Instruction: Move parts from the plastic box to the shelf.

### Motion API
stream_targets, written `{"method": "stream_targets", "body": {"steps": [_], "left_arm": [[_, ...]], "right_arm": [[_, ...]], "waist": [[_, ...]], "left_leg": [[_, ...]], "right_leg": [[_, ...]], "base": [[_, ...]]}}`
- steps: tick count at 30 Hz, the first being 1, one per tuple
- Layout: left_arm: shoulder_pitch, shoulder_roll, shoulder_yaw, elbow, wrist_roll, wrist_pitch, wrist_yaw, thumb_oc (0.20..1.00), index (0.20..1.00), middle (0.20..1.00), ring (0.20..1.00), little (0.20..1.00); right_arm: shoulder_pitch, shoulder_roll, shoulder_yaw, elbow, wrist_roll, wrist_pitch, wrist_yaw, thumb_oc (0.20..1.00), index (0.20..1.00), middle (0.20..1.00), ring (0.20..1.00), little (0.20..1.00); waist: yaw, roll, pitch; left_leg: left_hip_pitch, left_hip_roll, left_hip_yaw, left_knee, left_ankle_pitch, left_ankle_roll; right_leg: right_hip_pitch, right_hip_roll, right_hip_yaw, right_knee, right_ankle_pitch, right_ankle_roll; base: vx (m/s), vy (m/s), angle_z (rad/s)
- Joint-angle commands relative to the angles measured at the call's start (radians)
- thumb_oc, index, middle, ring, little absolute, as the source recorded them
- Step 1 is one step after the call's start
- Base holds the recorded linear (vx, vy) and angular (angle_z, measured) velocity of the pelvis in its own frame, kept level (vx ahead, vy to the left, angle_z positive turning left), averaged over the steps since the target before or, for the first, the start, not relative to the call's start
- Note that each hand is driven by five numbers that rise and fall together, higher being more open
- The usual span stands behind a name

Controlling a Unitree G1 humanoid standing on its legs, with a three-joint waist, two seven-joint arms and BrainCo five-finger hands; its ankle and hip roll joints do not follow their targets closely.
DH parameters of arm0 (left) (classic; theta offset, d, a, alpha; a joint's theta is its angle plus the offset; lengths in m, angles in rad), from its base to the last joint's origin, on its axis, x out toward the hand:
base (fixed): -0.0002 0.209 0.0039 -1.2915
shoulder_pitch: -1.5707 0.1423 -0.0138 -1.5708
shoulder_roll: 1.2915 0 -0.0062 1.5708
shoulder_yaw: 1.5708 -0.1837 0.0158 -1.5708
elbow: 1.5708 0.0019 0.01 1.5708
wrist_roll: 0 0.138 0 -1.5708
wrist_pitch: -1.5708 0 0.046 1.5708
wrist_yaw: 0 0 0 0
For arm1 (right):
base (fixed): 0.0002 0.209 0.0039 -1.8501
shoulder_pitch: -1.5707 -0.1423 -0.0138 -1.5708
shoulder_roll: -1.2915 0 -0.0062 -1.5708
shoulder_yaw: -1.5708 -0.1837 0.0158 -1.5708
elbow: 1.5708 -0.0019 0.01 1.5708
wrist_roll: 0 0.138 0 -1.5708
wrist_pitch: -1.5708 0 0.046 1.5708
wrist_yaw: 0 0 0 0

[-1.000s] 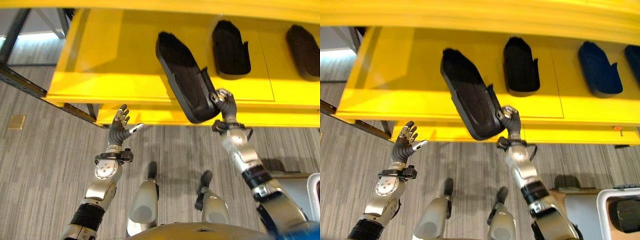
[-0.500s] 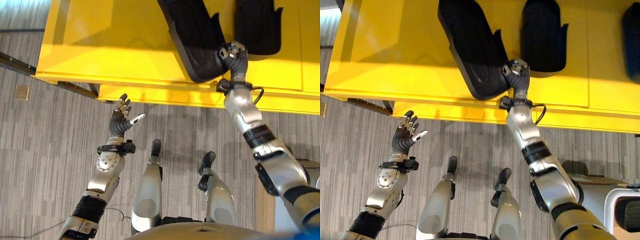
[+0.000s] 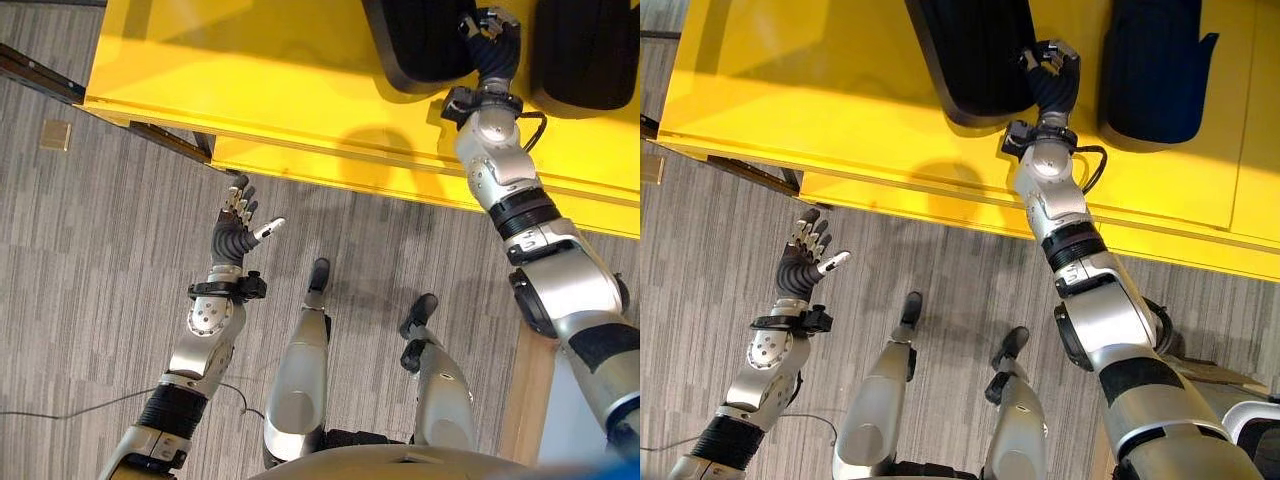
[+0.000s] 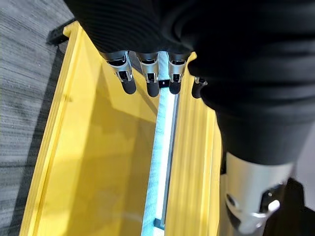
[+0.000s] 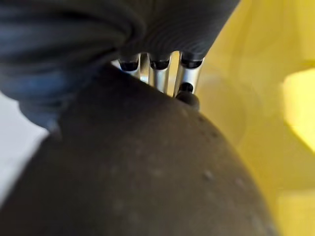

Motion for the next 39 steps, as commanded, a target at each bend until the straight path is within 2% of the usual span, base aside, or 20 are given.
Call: {"method": "stream_targets", "body": {"steps": [1, 7, 8, 9, 10, 11, 12, 13, 14, 15, 16, 17, 18, 29, 39], "left_arm": [[0.017, 0.065, -0.004, -0.14, -0.023, -0.07, 0.009, 1.0, 1.0, 1.0, 1.0, 1.0], [0.001, 0.075, -0.026, -0.148, -0.036, -0.077, 0.009, 1.0, 1.0, 1.0, 1.0, 1.0], [-0.003, 0.076, -0.031, -0.146, -0.036, -0.079, 0.015, 1.0, 1.0, 1.0, 1.0, 1.0], [-0.004, 0.076, -0.032, -0.146, -0.036, -0.079, 0.015, 1.0, 1.0, 1.0, 1.0, 1.0], [-0.007, 0.076, -0.038, -0.144, -0.036, -0.079, 0.017, 1.0, 1.0, 1.0, 1.0, 1.0], [-0.014, 0.075, -0.044, -0.139, -0.035, -0.078, 0.021, 1.0, 1.0, 1.0, 1.0, 1.0], [-0.014, 0.075, -0.044, -0.14, -0.035, -0.079, 0.02, 1.0, 1.0, 1.0, 1.0, 1.0], [-0.018, 0.076, -0.047, -0.137, -0.032, -0.077, 0.021, 1.0, 1.0, 1.0, 1.0, 1.0], [-0.023, 0.076, -0.05, -0.134, -0.029, -0.078, 0.024, 1.0, 1.0, 1.0, 1.0, 1.0], [-0.027, 0.075, -0.053, -0.132, -0.027, -0.078, 0.027, 1.0, 1.0, 1.0, 1.0, 1.0], [-0.031, 0.075, -0.055, -0.13, -0.028, -0.077, 0.028, 1.0, 1.0, 1.0, 1.0, 1.0], [-0.034, 0.074, -0.058, -0.131, -0.026, -0.078, 0.031, 1.0, 1.0, 1.0, 1.0, 1.0], [-0.039, 0.073, -0.062, -0.129, -0.024, -0.08, 0.037, 1.0, 1.0, 1.0, 1.0, 1.0], [-0.06, 0.063, -0.078, -0.12, -0.014, -0.086, 0.073, 1.0, 1.0, 1.0, 1.0, 1.0], [-0.063, 0.057, -0.093, -0.124, -0.006, -0.091, 0.095, 1.0, 1.0, 1.0, 1.0, 1.0]], "right_arm": [[-0.104, -0.065, 0.022, -0.023, 0.052, -0.081, 0.001, 0.2, 0.2, 0.2, 0.2, 0.2], [-0.163, -0.083, 0.036, 0.115, 0.101, -0.074, 0.008, 0.2, 0.2, 0.2, 0.2, 0.2], [-0.168, -0.076, 0.03, 0.156, 0.116, -0.072, 0.007, 0.2, 0.2, 0.2, 0.2, 0.2], [-0.169, -0.077, 0.031, 0.159, 0.117, -0.073, 0.008, 0.2, 0.2, 0.2, 0.2, 0.2], [-0.168, -0.071, 0.031, 0.176, 0.12, -0.071, 0.007, 0.2, 0.2, 0.2, 0.2, 0.2], [-0.165, -0.049, 0.028, 0.203, 0.133, -0.068, 0.008, 0.2, 0.2, 0.2, 0.2, 0.2], [-0.165, -0.05, 0.028, 0.203, 0.133, -0.069, 0.008, 0.2, 0.2, 0.2, 0.2, 0.2], [-0.161, -0.036, 0.03, 0.221, 0.134, -0.064, 0.008, 0.2, 0.2, 0.2, 0.2, 0.2], [-0.158, -0.024, 0.025, 0.226, 0.142, -0.065, 0.009, 0.2, 0.2, 0.2, 0.2, 0.2], [-0.15, -0.008, 0.018, 0.238, 0.15, -0.065, 0.004, 0.2, 0.2, 0.2, 0.2, 0.2], [-0.148, 0.003, 0.017, 0.249, 0.149, -0.062, 0.003, 0.2, 0.2, 0.2, 0.2, 0.2], [-0.146, 0.011, 0.015, 0.256, 0.142, -0.062, -0.001, 0.2, 0.2, 0.2, 0.2, 0.2], [-0.147, 0.032, 0.008, 0.27, 0.138, -0.063, -0.013, 0.2, 0.2, 0.2, 0.2, 0.2], [-0.123, 0.122, -0.027, 0.29, 0.121, -0.078, -0.075, 0.2, 0.2, 0.2, 0.2, 0.2], [-0.086, 0.152, -0.067, 0.29, 0.103, -0.096, -0.138, 0.2, 0.2, 0.2, 0.2, 0.2]], "waist": [[0.025, -0.028, -0.031], [0.041, -0.019, -0.024], [0.048, -0.013, -0.026], [0.048, -0.014, -0.02], [0.051, -0.012, -0.018], [0.057, -0.007, -0.019], [0.056, -0.008, -0.013], [0.059, -0.005, -0.018], [0.06, -0.006, -0.01], [0.062, -0.004, -0.01], [0.064, -0.001, -0.015], [0.065, 0.0, -0.006], [0.071, 0.009, -0.01], [0.078, 0.026, 0.002], [0.079, 0.034, 0.002]], "left_leg": [[0.015, 0.045, 0.047, 0.118, -0.135, -0.015], [-0.019, 0.032, 0.034, 0.135, -0.136, -0.012], [-0.013, 0.035, 0.026, 0.135, -0.16, -0.015], [-0.024, 0.029, 0.031, 0.138, -0.138, -0.011], [-0.026, 0.027, 0.03, 0.138, -0.136, -0.011], [-0.018, 0.03, 0.022, 0.139, -0.159, -0.013], [-0.029, 0.023, 0.027, 0.141, -0.136, -0.009], [-0.019, 0.028, 0.02, 0.14, -0.16, -0.013], [-0.029, 0.021, 0.024, 0.143, -0.137, -0.008], [-0.029, 0.019, 0.025, 0.144, -0.138, -0.007], [-0.019, 0.024, 0.018, 0.143, -0.161, -0.011], [-0.032, 0.015, 0.023, 0.15, -0.139, -0.006], [-0.024, 0.02, 0.014, 0.153, -0.167, -0.01], [-0.027, 0.01, 0.015, 0.16, -0.17, -0.005], [-0.028, 0.002, 0.013, 0.156, -0.169, -0.003]], "right_leg": [[0.019, -0.07, 0.073, 0.038, 0.067, 0.057], [0.013, -0.07, 0.063, 0.036, 0.064, 0.059], [0.022, -0.062, 0.068, 0.037, 0.045, 0.07], [0.015, -0.069, 0.06, 0.033, 0.063, 0.059], [0.017, -0.069, 0.059, 0.031, 0.064, 0.06], [0.028, -0.061, 0.064, 0.032, 0.046, 0.07], [0.021, -0.068, 0.056, 0.029, 0.064, 0.06], [0.031, -0.061, 0.063, 0.029, 0.046, 0.07], [0.026, -0.068, 0.054, 0.023, 0.065, 0.06], [0.03, -0.069, 0.053, 0.021, 0.065, 0.06], [0.039, -0.061, 0.061, 0.022, 0.047, 0.07], [0.034, -0.069, 0.052, 0.018, 0.066, 0.06], [0.046, -0.062, 0.059, 0.019, 0.046, 0.07], [0.057, -0.064, 0.057, 0.006, 0.051, 0.071], [0.073, -0.063, 0.047, -0.011, 0.053, 0.076]], "base": [[0.0, 0.022, 0.11], [0.0, 0.018, 0.06], [-0.01, 0.01, 0.04], [-0.02, 0.015, 0.05], [-0.02, 0.011, 0.06], [-0.02, 0.012, 0.08], [0.06, -0.004, 0.06], [-0.09, 0.027, 0.05], [-0.01, 0.017, 0.04], [-0.01, 0.009, 0.04], [0.0, 0.0, 0.0], [0.07, -0.009, 0.03], [0.0, 0.0, 0.0], [0.01, -0.001, 0.0], [0.0, 0.0, 0.0]]}}
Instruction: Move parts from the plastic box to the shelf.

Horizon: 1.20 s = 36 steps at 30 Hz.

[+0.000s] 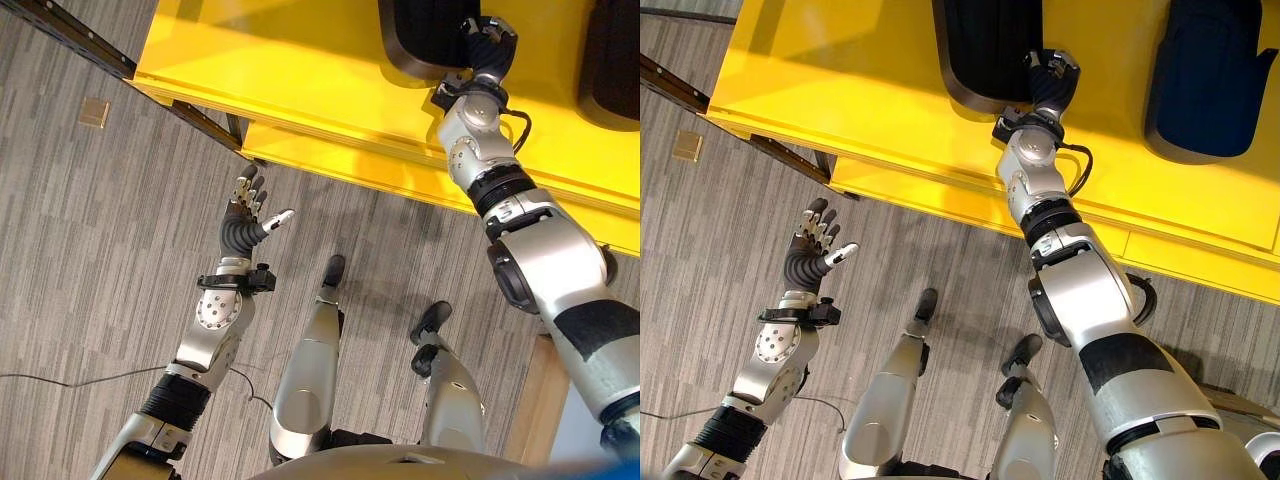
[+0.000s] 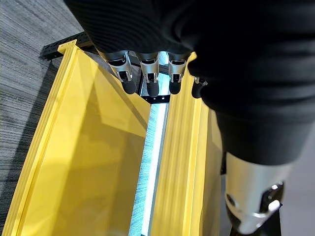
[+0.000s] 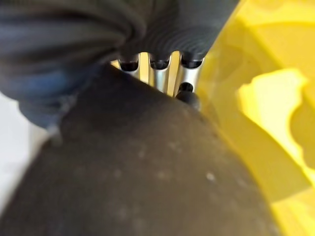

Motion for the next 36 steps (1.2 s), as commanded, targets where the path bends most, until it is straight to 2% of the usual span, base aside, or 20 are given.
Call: {"method": "stream_targets", "body": {"steps": [1, 12, 13, 14, 15, 16, 17, 18, 19, 20, 21, 22, 23, 25, 26, 36], "left_arm": [[-0.027, 0.026, -0.009, -0.105, 0.02, -0.067, 0.032, 1.0, 1.0, 1.0, 1.0, 1.0], [-0.034, 0.02, -0.023, -0.107, 0.034, -0.07, 0.063, 1.0, 1.0, 1.0, 1.0, 1.0], [-0.034, 0.019, -0.025, -0.107, 0.033, -0.07, 0.064, 1.0, 1.0, 1.0, 1.0, 1.0], [-0.034, 0.018, -0.026, -0.104, 0.035, -0.071, 0.068, 1.0, 1.0, 1.0, 1.0, 1.0], [-0.034, 0.017, -0.028, -0.103, 0.035, -0.071, 0.071, 1.0, 1.0, 1.0, 1.0, 1.0], [-0.033, 0.016, -0.028, -0.102, 0.038, -0.07, 0.077, 1.0, 1.0, 1.0, 1.0, 1.0], [-0.033, 0.015, -0.03, -0.103, 0.038, -0.07, 0.078, 1.0, 1.0, 1.0, 1.0, 1.0], [-0.033, 0.015, -0.029, -0.103, 0.038, -0.07, 0.078, 1.0, 1.0, 1.0, 1.0, 1.0], [-0.034, 0.015, -0.032, -0.107, 0.042, -0.074, 0.082, 1.0, 1.0, 1.0, 1.0, 1.0], [-0.034, 0.014, -0.033, -0.107, 0.043, -0.073, 0.085, 1.0, 1.0, 1.0, 1.0, 1.0], [-0.034, 0.014, -0.033, -0.107, 0.043, -0.073, 0.085, 1.0, 1.0, 1.0, 1.0, 1.0], [-0.032, 0.012, -0.032, -0.111, 0.048, -0.074, 0.092, 1.0, 1.0, 1.0, 1.0, 1.0], [-0.032, 0.011, -0.031, -0.11, 0.049, -0.073, 0.093, 1.0, 1.0, 1.0, 1.0, 1.0], [-0.032, 0.01, -0.028, -0.109, 0.049, -0.073, 0.098, 1.0, 1.0, 1.0, 1.0, 1.0], [-0.033, 0.007, -0.026, -0.11, 0.051, -0.072, 0.102, 1.0, 1.0, 1.0, 1.0, 1.0], [-0.027, -0.001, -0.018, -0.118, 0.069, -0.071, 0.127, 1.0, 1.0, 1.0, 1.0, 1.0]], "right_arm": [[0.049, 0.028, -0.032, 0.029, 0.019, -0.013, -0.026, 0.2, 0.2, 0.2, 0.2, 0.2], [0.059, 0.013, -0.077, -0.002, -0.002, -0.049, -0.119, 0.2, 0.2, 0.2, 0.2, 0.2], [0.058, 0.01, -0.08, -0.012, -0.003, -0.053, -0.126, 0.2, 0.2, 0.2, 0.2, 0.2], [0.061, 0.009, -0.082, -0.025, -0.01, -0.059, -0.139, 0.2, 0.2, 0.2, 0.2, 0.2], [0.066, 0.012, -0.084, -0.032, -0.022, -0.057, -0.151, 0.2, 0.2, 0.2, 0.2, 0.2], [0.069, 0.01, -0.084, -0.041, -0.033, -0.058, -0.163, 0.2, 0.2, 0.2, 0.2, 0.2], [0.069, 0.009, -0.085, -0.045, -0.04, -0.057, -0.167, 0.2, 0.2, 0.2, 0.2, 0.2], [0.069, 0.01, -0.085, -0.045, -0.041, -0.057, -0.167, 0.2, 0.2, 0.2, 0.2, 0.2], [0.077, 0.005, -0.085, -0.061, -0.066, -0.056, -0.186, 0.2, 0.2, 0.2, 0.2, 0.2], [0.078, 0.003, -0.086, -0.065, -0.072, -0.056, -0.194, 0.2, 0.2, 0.2, 0.2, 0.2], [0.08, 0.003, -0.086, -0.066, -0.073, -0.056, -0.195, 0.2, 0.2, 0.2, 0.2, 0.2], [0.087, -0.004, -0.087, -0.086, -0.099, -0.055, -0.217, 0.2, 0.2, 0.2, 0.2, 0.2], [0.087, -0.002, -0.087, -0.087, -0.101, -0.054, -0.218, 0.2, 0.2, 0.2, 0.2, 0.2], [0.098, -0.003, -0.096, -0.107, -0.118, -0.059, -0.237, 0.2, 0.2, 0.2, 0.2, 0.2], [0.107, -0.007, -0.104, -0.124, -0.138, -0.061, -0.261, 0.2, 0.2, 0.2, 0.2, 0.2], [0.164, 0.01, -0.136, -0.206, -0.197, -0.075, -0.327, 0.2, 0.2, 0.2, 0.2, 0.2]], "waist": [[0.027, -0.004, 0.027], [0.023, 0.003, 0.032], [0.02, 0.001, 0.038], [0.018, 0.0, 0.038], [0.017, 0.002, 0.031], [0.016, 0.003, 0.031], [0.015, 0.002, 0.038], [0.015, 0.003, 0.031], [0.012, 0.003, 0.038], [0.012, 0.004, 0.031], [0.012, 0.004, 0.031], [0.009, 0.001, 0.038], [0.009, 0.002, 0.031], [0.004, -0.001, 0.031], [-0.002, -0.004, 0.038], [-0.022, -0.007, 0.043]], "left_leg": [[0.027, 0.021, 0.053, 0.114, -0.17, -0.004], [0.023, 0.016, 0.053, 0.112, -0.171, -0.001], [0.01, 0.007, 0.059, 0.112, -0.144, 0.004], [0.01, 0.006, 0.058, 0.111, -0.144, 0.005], [0.019, 0.01, 0.053, 0.109, -0.167, 0.001], [0.018, 0.01, 0.054, 0.109, -0.167, 0.001], [0.006, 0.003, 0.06, 0.112, -0.144, 0.006], [0.016, 0.009, 0.053, 0.11, -0.167, 0.001], [0.002, 0.001, 0.059, 0.115, -0.145, 0.007], [0.012, 0.007, 0.053, 0.114, -0.168, 0.003], [0.011, 0.007, 0.053, 0.115, -0.169, 0.003], [0.0, 0.001, 0.06, 0.117, -0.147, 0.008], [0.011, 0.007, 0.054, 0.115, -0.17, 0.003], [0.006, 0.007, 0.055, 0.119, -0.172, 0.004], [-0.007, -0.001, 0.061, 0.12, -0.148, 0.01], [-0.012, 0.0, 0.067, 0.126, -0.149, 0.011]], "right_leg": [[0.094, -0.048, 0.075, -0.039, 0.059, 0.074], [0.105, -0.048, 0.07, -0.055, 0.064, 0.077], [0.097, -0.057, 0.061, -0.058, 0.082, 0.067], [0.096, -0.058, 0.061, -0.057, 0.082, 0.067], [0.103, -0.051, 0.069, -0.056, 0.065, 0.077], [0.103, -0.051, 0.069, -0.058, 0.065, 0.077], [0.095, -0.058, 0.06, -0.06, 0.082, 0.067], [0.103, -0.051, 0.069, -0.059, 0.065, 0.076], [0.096, -0.058, 0.061, -0.061, 0.08, 0.067], [0.104, -0.05, 0.07, -0.059, 0.063, 0.076], [0.103, -0.05, 0.07, -0.059, 0.063, 0.076], [0.095, -0.056, 0.061, -0.062, 0.078, 0.067], [0.103, -0.049, 0.07, -0.061, 0.061, 0.077], [0.102, -0.048, 0.072, -0.061, 0.062, 0.077], [0.093, -0.056, 0.063, -0.065, 0.079, 0.068], [0.09, -0.055, 0.071, -0.064, 0.078, 0.065]], "base": [[0.0, 0.0, 0.0], [-0.01, 0.005, 0.01], [-0.08, 0.039, 0.03], [0.01, 0.025, 0.04], [0.1, -0.002, 0.04], [0.01, 0.015, 0.06], [0.01, 0.007, 0.05], [-0.07, 0.036, 0.07], [0.1, -0.006, 0.06], [0.02, 0.017, 0.06], [0.01, 0.015, 0.03], [0.0, 0.0, 0.0], [0.0, 0.0, 0.0], [0.01, 0.003, 0.0], [-0.08, 0.027, -0.01], [-0.01, 0.003, 0.0]]}}
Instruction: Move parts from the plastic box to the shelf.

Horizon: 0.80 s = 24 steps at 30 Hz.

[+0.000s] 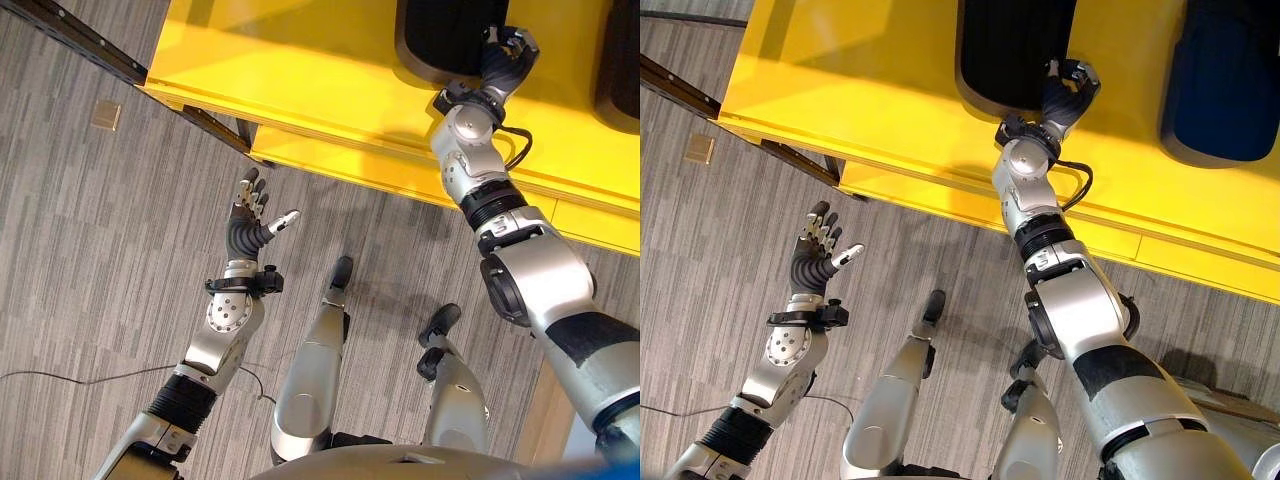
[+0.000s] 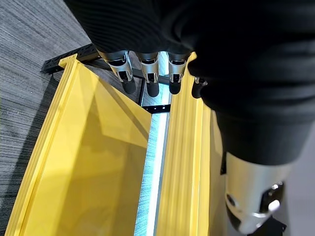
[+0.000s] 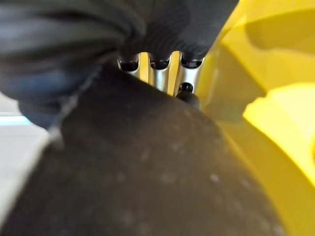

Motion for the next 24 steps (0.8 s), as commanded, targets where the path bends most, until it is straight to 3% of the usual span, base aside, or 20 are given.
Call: {"method": "stream_targets", "body": {"steps": [1, 10, 24], "left_arm": [[-0.024, 0.009, 0.039, -0.108, 0.041, -0.066, 0.021, 1.0, 1.0, 1.0, 1.0, 1.0], [-0.007, 0.011, 0.046, -0.114, 0.041, -0.062, 0.027, 1.0, 1.0, 1.0, 1.0, 1.0], [-0.002, 0.024, 0.052, -0.12, 0.037, -0.07, 0.024, 1.0, 1.0, 1.0, 1.0, 1.0]], "right_arm": [[0.053, -0.012, -0.043, -0.042, -0.009, -0.032, -0.042, 0.2, 0.2, 0.2, 0.2, 0.2], [0.072, -0.015, -0.078, -0.085, 0.005, -0.057, -0.072, 0.2, 0.2, 0.2, 0.2, 0.2], [0.04, -0.006, -0.064, -0.06, -0.006, -0.042, -0.066, 0.2, 0.2, 0.2, 0.2, 0.2]], "waist": [[0.002, -0.018, 0.066], [-0.013, -0.022, 0.068], [-0.008, -0.023, 0.071]], "left_leg": [[0.022, 0.038, 0.074, 0.12, -0.151, -0.007], [0.021, 0.044, 0.079, 0.12, -0.151, -0.007], [0.019, 0.043, 0.077, 0.119, -0.148, -0.007]], "right_leg": [[0.099, -0.027, 0.086, -0.046, 0.069, 0.05], [0.095, -0.025, 0.092, -0.049, 0.072, 0.05], [0.1, -0.021, 0.085, -0.053, 0.076, 0.052]], "base": [[0.0, 0.0, 0.0], [0.0, 0.0, 0.0], [0.0, 0.0, 0.0]]}}
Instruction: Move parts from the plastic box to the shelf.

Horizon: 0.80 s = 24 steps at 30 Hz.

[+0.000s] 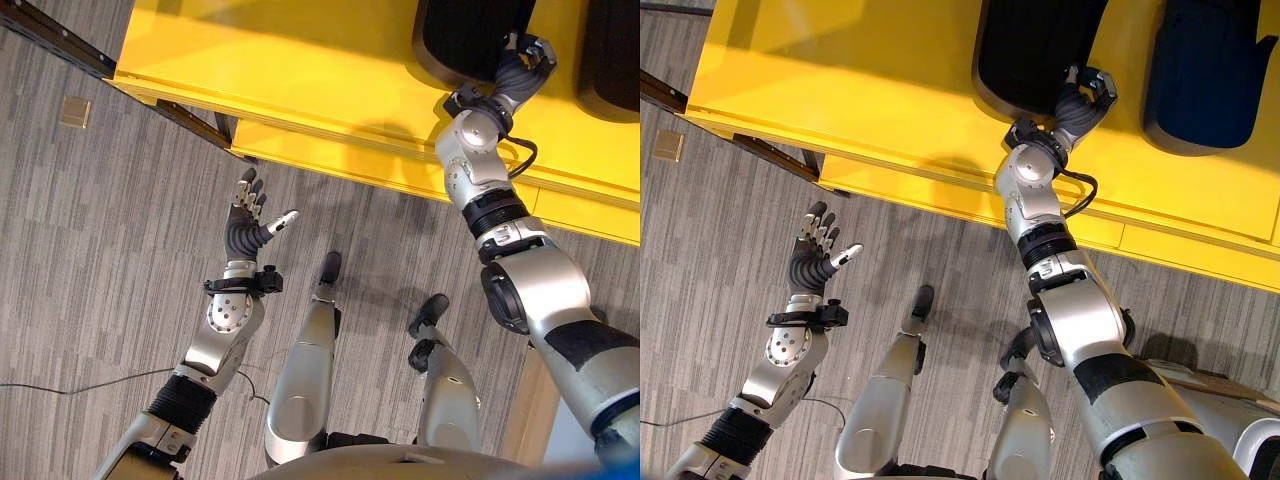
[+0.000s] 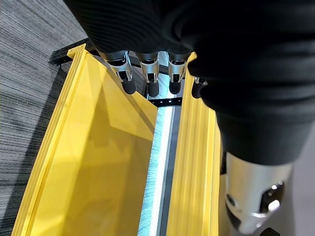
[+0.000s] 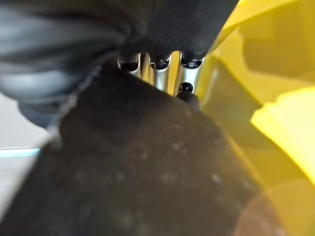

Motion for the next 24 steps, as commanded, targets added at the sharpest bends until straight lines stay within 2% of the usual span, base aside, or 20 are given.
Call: {"method": "stream_targets", "body": {"steps": [1, 12, 13, 14, 15, 16, 17, 18, 19, 20, 21, 22, 24], "left_arm": [[-0.005, 0.026, 0.052, -0.121, 0.026, -0.071, 0.002, 1.0, 1.0, 1.0, 1.0, 1.0], [-0.011, 0.027, 0.053, -0.115, 0.023, -0.079, -0.002, 1.0, 1.0, 1.0, 1.0, 1.0], [-0.012, 0.027, 0.053, -0.116, 0.022, -0.08, -0.003, 1.0, 1.0, 1.0, 1.0, 1.0], [-0.011, 0.028, 0.053, -0.117, 0.022, -0.08, -0.003, 1.0, 1.0, 1.0, 1.0, 1.0], [-0.01, 0.027, 0.05, -0.116, 0.022, -0.079, -0.006, 1.0, 1.0, 1.0, 1.0, 1.0], [-0.01, 0.027, 0.05, -0.116, 0.023, -0.08, -0.006, 1.0, 1.0, 1.0, 1.0, 1.0], [-0.01, 0.029, 0.05, -0.113, 0.021, -0.081, -0.008, 1.0, 1.0, 1.0, 1.0, 1.0], [-0.01, 0.03, 0.05, -0.112, 0.021, -0.082, -0.009, 1.0, 1.0, 1.0, 1.0, 1.0], [-0.01, 0.032, 0.049, -0.113, 0.022, -0.083, -0.009, 1.0, 1.0, 1.0, 1.0, 1.0], [-0.011, 0.032, 0.05, -0.112, 0.022, -0.082, -0.009, 1.0, 1.0, 1.0, 1.0, 1.0], [-0.011, 0.032, 0.05, -0.113, 0.022, -0.083, -0.009, 1.0, 1.0, 1.0, 1.0, 1.0], [-0.011, 0.031, 0.049, -0.113, 0.021, -0.083, -0.01, 1.0, 1.0, 1.0, 1.0, 1.0], [-0.014, 0.031, 0.046, -0.108, 0.017, -0.085, -0.011, 1.0, 1.0, 1.0, 1.0, 1.0]], "right_arm": [[-0.007, -0.016, -0.005, -0.002, 0.012, -0.006, -0.004, 0.2, 0.2, 0.2, 0.2, 0.2], [-0.035, -0.026, 0.014, 0.028, -0.003, 0.005, 0.009, 0.2, 0.2, 0.2, 0.2, 0.2], [-0.039, -0.027, 0.014, 0.031, 0.0, 0.002, 0.009, 0.2, 0.2, 0.2, 0.2, 0.2], [-0.039, -0.028, 0.014, 0.032, 0.0, 0.001, 0.009, 0.2, 0.2, 0.2, 0.2, 0.2], [-0.043, -0.027, 0.013, 0.035, 0.002, 0.0, 0.009, 0.2, 0.2, 0.2, 0.2, 0.2], [-0.043, -0.028, 0.013, 0.036, 0.002, 0.0, 0.009, 0.2, 0.2, 0.2, 0.2, 0.2], [-0.049, -0.028, 0.014, 0.04, 0.006, -0.002, 0.01, 0.2, 0.2, 0.2, 0.2, 0.2], [-0.051, -0.028, 0.013, 0.044, 0.011, -0.005, 0.013, 0.2, 0.2, 0.2, 0.2, 0.2], [-0.057, -0.03, 0.014, 0.048, 0.017, -0.008, 0.014, 0.2, 0.2, 0.2, 0.2, 0.2], [-0.058, -0.029, 0.015, 0.049, 0.017, -0.008, 0.014, 0.2, 0.2, 0.2, 0.2, 0.2], [-0.061, -0.029, 0.014, 0.05, 0.02, -0.01, 0.016, 0.2, 0.2, 0.2, 0.2, 0.2], [-0.062, -0.029, 0.014, 0.051, 0.025, -0.013, 0.017, 0.2, 0.2, 0.2, 0.2, 0.2], [-0.073, -0.028, 0.018, 0.054, 0.034, -0.018, 0.023, 0.2, 0.2, 0.2, 0.2, 0.2]], "waist": [[0.025, 0.01, 0.053], [0.037, 0.002, 0.051], [0.04, 0.002, 0.045], [0.04, 0.001, 0.052], [0.042, 0.001, 0.045], [0.042, 0.001, 0.051], [0.045, 0.001, 0.045], [0.046, 0.001, 0.045], [0.047, 0.0, 0.051], [0.047, 0.0, 0.045], [0.048, 0.0, 0.044], [0.048, -0.001, 0.05], [0.051, -0.002, 0.048]], "left_leg": [[0.032, 0.033, 0.074, 0.109, -0.146, -0.01], [0.028, 0.029, 0.067, 0.109, -0.145, -0.009], [0.036, 0.035, 0.058, 0.109, -0.17, -0.014], [0.026, 0.03, 0.064, 0.113, -0.148, -0.009], [0.035, 0.034, 0.056, 0.112, -0.171, -0.013], [0.024, 0.029, 0.063, 0.115, -0.148, -0.009], [0.034, 0.034, 0.056, 0.116, -0.174, -0.013], [0.034, 0.034, 0.056, 0.116, -0.174, -0.013], [0.022, 0.027, 0.064, 0.12, -0.152, -0.008], [0.033, 0.033, 0.056, 0.117, -0.175, -0.012], [0.032, 0.033, 0.057, 0.117, -0.175, -0.012], [0.021, 0.027, 0.064, 0.121, -0.152, -0.007], [0.017, 0.027, 0.063, 0.126, -0.153, -0.007]], "right_leg": [[0.114, -0.03, 0.079, -0.054, 0.074, 0.055], [0.125, -0.025, 0.07, -0.063, 0.078, 0.058], [0.133, -0.016, 0.078, -0.063, 0.061, 0.067], [0.126, -0.023, 0.069, -0.063, 0.077, 0.058], [0.133, -0.015, 0.078, -0.063, 0.061, 0.067], [0.125, -0.022, 0.069, -0.063, 0.077, 0.058], [0.134, -0.014, 0.078, -0.062, 0.06, 0.067], [0.135, -0.013, 0.077, -0.063, 0.06, 0.068], [0.129, -0.02, 0.068, -0.065, 0.076, 0.059], [0.137, -0.012, 0.076, -0.065, 0.06, 0.068], [0.139, -0.012, 0.076, -0.066, 0.06, 0.068], [0.132, -0.02, 0.067, -0.067, 0.076, 0.06], [0.136, -0.02, 0.066, -0.071, 0.077, 0.06]], "base": [[0.0, 0.0, 0.0], [0.01, -0.003, 0.0], [0.0, 0.0, 0.0], [0.09, -0.027, 0.01], [-0.08, 0.025, 0.01], [0.09, -0.02, 0.01], [0.0, 0.0, 0.0], [0.0, 0.0, 0.0], [0.0, 0.0, 0.0], [0.0, 0.0, 0.0], [0.0, 0.0, 0.0], [-0.07, 0.03, 0.01], [0.01, 0.011, 0.02]]}}
